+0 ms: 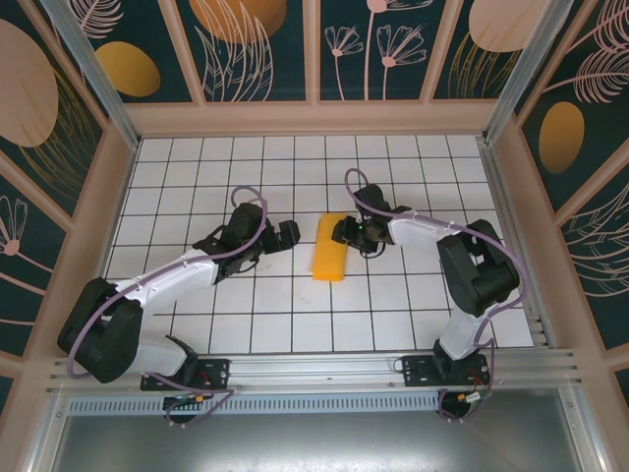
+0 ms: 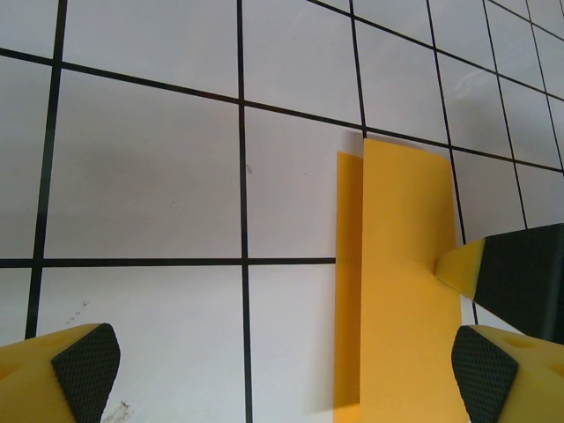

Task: Fold a paper plane with a square sheet of paper (pick it up from the middle)
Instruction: Fold the square sheet of paper in half at the center of the table.

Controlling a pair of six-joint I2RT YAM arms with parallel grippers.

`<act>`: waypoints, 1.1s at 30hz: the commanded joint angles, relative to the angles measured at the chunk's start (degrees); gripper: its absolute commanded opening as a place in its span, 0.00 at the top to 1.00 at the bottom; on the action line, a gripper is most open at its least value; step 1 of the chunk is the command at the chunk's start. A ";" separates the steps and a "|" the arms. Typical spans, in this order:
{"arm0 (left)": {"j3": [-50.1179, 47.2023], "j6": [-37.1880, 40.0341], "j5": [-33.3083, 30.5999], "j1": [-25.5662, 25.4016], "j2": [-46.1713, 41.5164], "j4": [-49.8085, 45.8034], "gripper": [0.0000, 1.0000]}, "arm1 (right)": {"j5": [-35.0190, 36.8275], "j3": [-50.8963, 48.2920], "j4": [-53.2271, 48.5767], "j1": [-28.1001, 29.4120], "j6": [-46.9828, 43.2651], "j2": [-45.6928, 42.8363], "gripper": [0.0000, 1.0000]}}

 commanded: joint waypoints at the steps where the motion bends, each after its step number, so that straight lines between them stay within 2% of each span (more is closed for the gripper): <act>1: 1.03 1.13 0.29 0.30 -0.02 0.31 0.01 | -0.75 0.18 -1.77 -0.09 -1.92 -0.02 0.46; 12: 1.13 1.10 0.27 0.32 0.48 0.55 0.01 | -0.02 0.12 -2.79 -0.09 -2.34 1.80 0.46; 28: 1.21 1.06 0.55 0.29 1.04 0.68 0.01 | 2.77 -0.16 -2.11 0.35 5.13 2.85 0.37; 33: 1.03 1.14 0.56 0.30 0.94 0.62 0.01 | 2.98 1.55 -3.64 1.04 3.43 4.39 0.36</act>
